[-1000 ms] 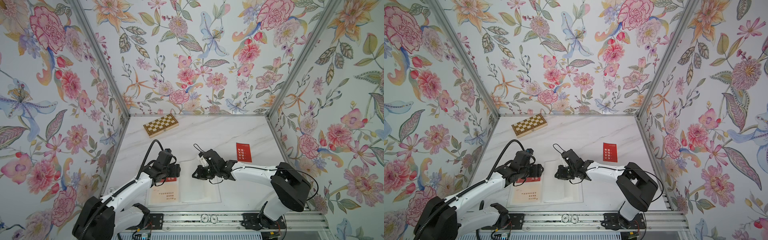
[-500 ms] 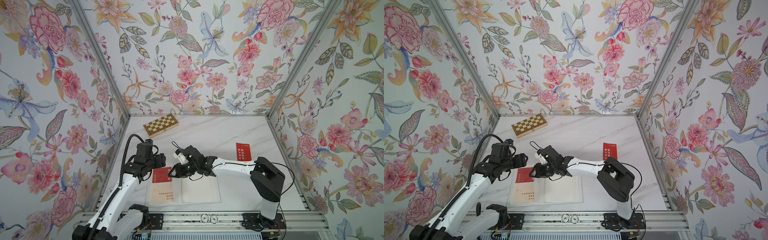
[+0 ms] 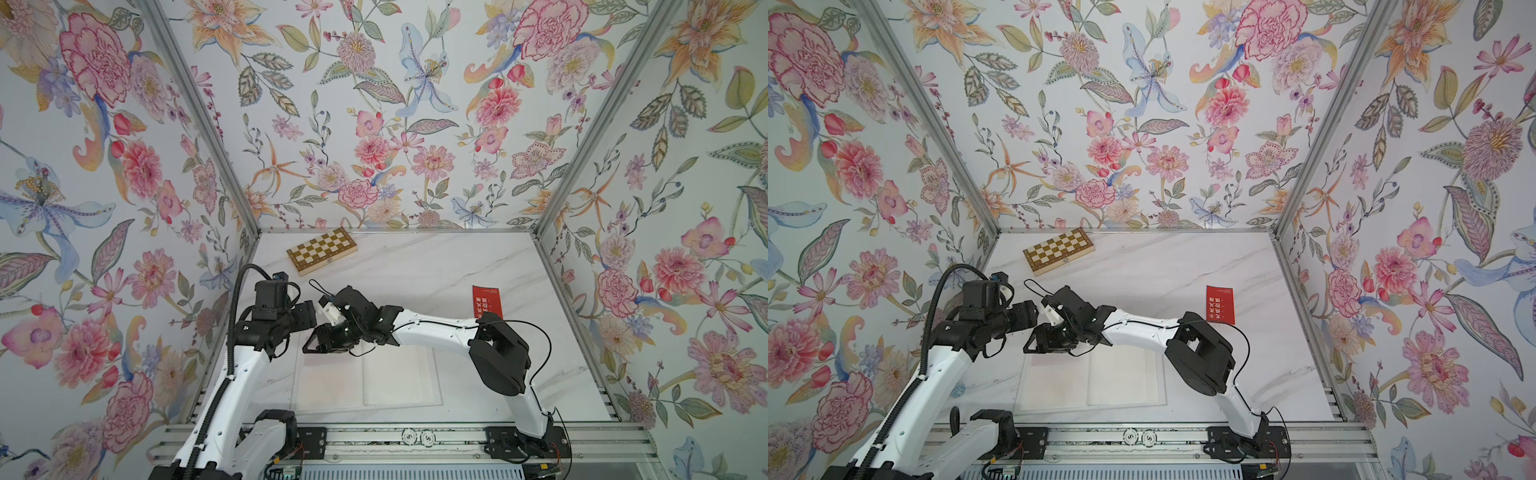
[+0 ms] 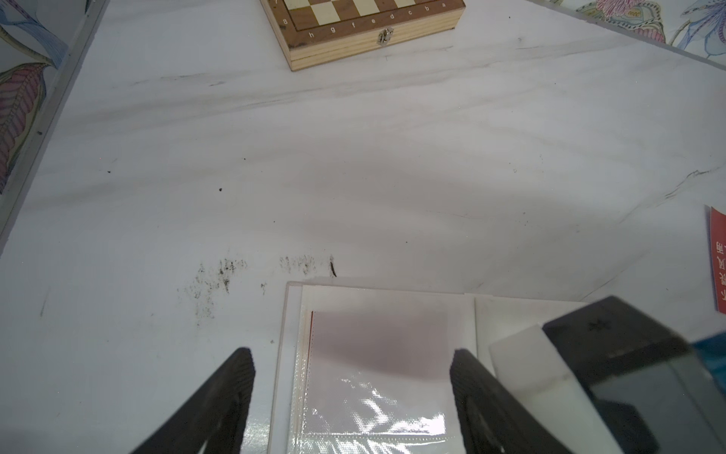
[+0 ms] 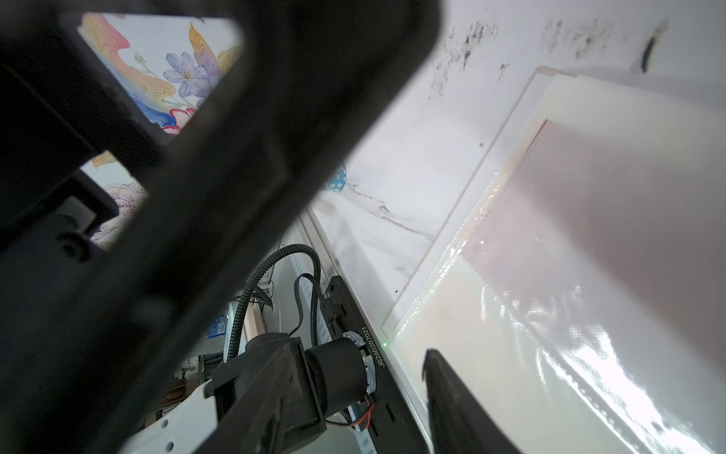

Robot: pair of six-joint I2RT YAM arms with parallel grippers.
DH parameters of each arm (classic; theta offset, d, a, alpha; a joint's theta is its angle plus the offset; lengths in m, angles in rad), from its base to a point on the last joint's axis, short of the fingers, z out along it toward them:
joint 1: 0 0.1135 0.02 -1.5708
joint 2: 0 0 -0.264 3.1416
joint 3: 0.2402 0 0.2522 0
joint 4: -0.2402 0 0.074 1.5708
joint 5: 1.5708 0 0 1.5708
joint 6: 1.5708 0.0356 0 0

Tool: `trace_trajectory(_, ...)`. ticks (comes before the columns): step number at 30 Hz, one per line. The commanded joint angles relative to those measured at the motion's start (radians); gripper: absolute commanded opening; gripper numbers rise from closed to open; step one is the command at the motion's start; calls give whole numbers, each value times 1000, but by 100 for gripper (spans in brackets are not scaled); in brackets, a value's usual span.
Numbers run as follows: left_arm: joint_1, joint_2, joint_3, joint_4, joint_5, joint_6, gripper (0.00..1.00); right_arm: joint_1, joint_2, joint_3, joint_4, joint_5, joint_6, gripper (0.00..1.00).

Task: Place the photos into the photo albums
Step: Turn the page of the photo album at the center of the board.

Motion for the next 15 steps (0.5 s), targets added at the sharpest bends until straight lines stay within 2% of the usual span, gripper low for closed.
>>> trace_trajectory(1, -15, 18, 26, 2, 93, 22, 78, -6, -78, -67, -18, 9, -56, 56)
trace_trajectory(6, -80, 49, 28, 34, 78, 6, 78, -82, -214, -254, -17, 62, -70, 56)
trace_trajectory(15, -331, 209, 90, 125, -2, -59, 77, -292, -486, -583, -45, 154, -124, 56)
